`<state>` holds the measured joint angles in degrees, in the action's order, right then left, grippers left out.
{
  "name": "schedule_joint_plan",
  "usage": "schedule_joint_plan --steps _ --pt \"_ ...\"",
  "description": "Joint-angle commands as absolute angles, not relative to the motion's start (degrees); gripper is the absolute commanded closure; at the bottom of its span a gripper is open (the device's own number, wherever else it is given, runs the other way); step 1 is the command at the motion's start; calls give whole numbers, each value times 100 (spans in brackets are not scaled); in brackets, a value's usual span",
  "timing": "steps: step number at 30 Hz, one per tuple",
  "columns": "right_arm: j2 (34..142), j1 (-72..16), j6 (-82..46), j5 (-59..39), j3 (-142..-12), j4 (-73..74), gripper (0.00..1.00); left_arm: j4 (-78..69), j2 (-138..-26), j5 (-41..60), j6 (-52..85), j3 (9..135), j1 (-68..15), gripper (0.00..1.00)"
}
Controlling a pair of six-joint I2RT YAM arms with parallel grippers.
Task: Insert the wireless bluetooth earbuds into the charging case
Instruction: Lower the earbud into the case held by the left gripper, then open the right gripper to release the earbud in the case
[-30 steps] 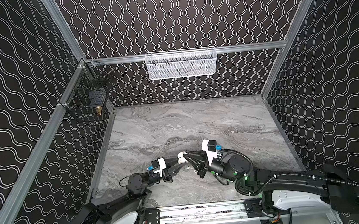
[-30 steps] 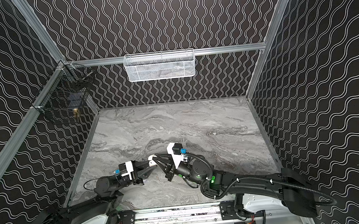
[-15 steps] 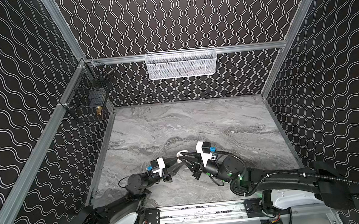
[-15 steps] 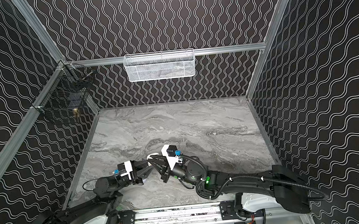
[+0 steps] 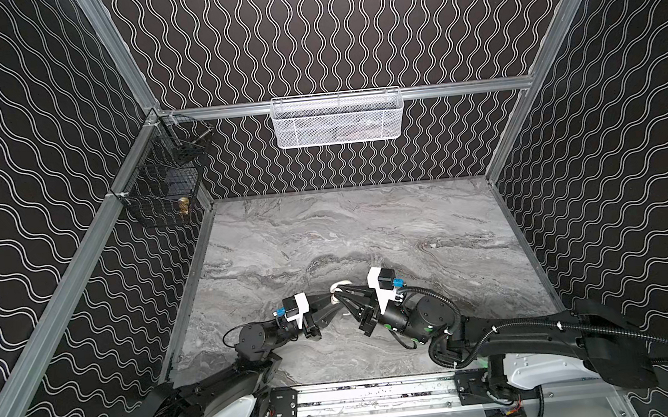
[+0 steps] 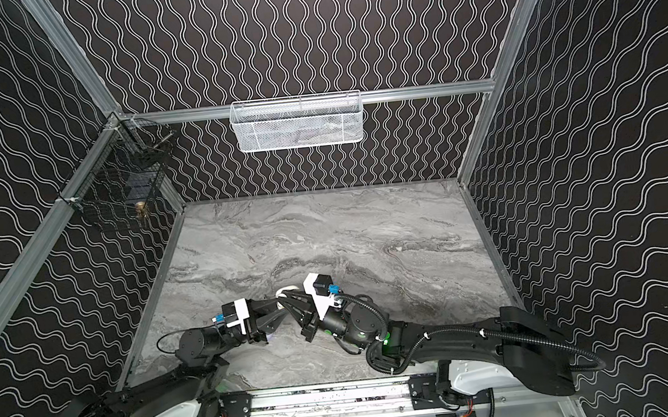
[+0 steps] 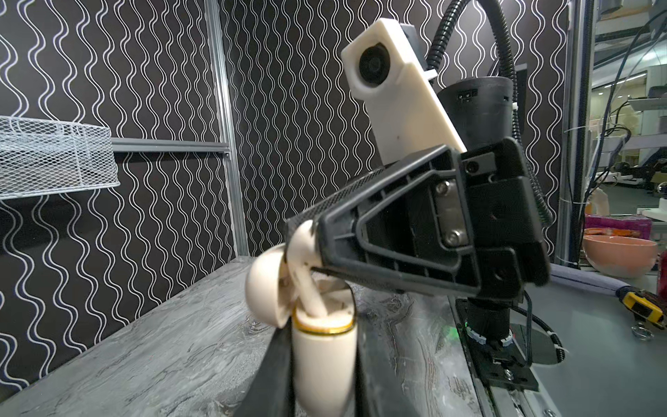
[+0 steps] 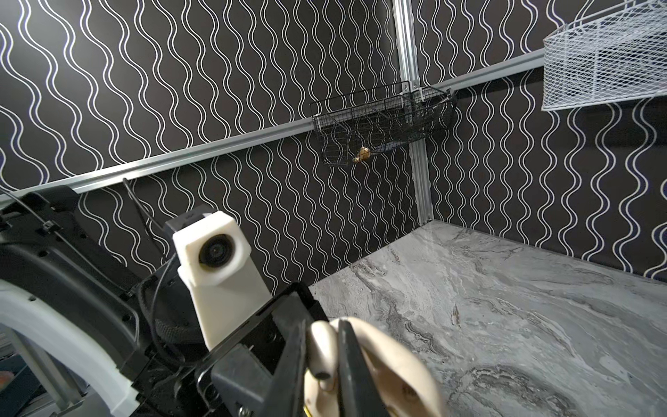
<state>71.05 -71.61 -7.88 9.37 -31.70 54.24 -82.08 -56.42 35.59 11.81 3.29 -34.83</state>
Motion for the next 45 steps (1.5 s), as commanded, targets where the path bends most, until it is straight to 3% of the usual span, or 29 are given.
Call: schedule_joint_plan --steps 1,17,26,34,45 --pt "7114 -7190 -713 803 -3095 5493 93 -8438 -5579 3444 1197 343 -3477 100" --pt "7178 -7243 -582 712 -2733 6072 97 -8396 -5570 3366 1224 345 -3480 100" --pt "7430 -7248 -641 889 -3076 5653 96 -8414 -5572 3468 1170 345 -3481 100" --pt "7406 -7250 -663 995 -3079 5499 72 -8657 -5658 3531 1221 319 -3479 100" --pt "7163 -7244 -633 1242 -2944 5346 55 -8683 -5643 3525 1203 299 -3483 100"
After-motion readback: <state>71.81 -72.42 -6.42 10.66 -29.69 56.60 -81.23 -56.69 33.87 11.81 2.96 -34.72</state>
